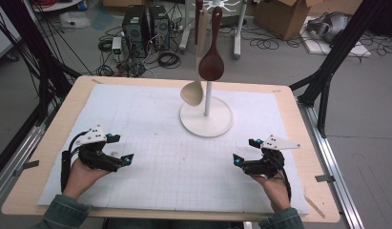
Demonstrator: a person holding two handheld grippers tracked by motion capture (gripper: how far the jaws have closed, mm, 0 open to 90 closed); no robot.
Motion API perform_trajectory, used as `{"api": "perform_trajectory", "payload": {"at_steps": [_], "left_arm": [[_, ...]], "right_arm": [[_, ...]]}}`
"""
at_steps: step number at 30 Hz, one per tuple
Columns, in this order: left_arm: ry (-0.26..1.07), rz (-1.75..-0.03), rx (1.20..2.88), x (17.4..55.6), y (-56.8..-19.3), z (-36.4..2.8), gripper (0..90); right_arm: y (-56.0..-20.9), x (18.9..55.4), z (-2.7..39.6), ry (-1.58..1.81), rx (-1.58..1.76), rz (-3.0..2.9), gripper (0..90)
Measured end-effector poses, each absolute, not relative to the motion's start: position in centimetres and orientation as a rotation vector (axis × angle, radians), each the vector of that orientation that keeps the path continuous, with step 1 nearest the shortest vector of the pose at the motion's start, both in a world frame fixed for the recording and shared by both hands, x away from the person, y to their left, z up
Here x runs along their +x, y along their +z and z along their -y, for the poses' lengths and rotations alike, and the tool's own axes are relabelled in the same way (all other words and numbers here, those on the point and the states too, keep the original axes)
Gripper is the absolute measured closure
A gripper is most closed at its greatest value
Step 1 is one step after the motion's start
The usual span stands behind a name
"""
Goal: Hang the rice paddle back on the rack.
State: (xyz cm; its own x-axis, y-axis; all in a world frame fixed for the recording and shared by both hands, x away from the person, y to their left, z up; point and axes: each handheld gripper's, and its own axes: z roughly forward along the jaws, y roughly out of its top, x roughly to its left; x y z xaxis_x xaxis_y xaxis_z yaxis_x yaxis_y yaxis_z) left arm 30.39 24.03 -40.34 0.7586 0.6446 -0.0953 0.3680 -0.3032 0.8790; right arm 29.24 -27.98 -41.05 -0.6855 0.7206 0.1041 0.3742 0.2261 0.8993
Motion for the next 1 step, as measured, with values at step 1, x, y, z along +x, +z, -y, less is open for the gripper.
{"api": "perform_trajectory", "payload": {"at_steps": [1], "left_arm": [[0.337,-0.771,1.925,30.39,-40.34,-24.03,5.5]], "right_arm": [[-41.12,29.24,27.99,1.448,1.019,-2.171,9.9]]}}
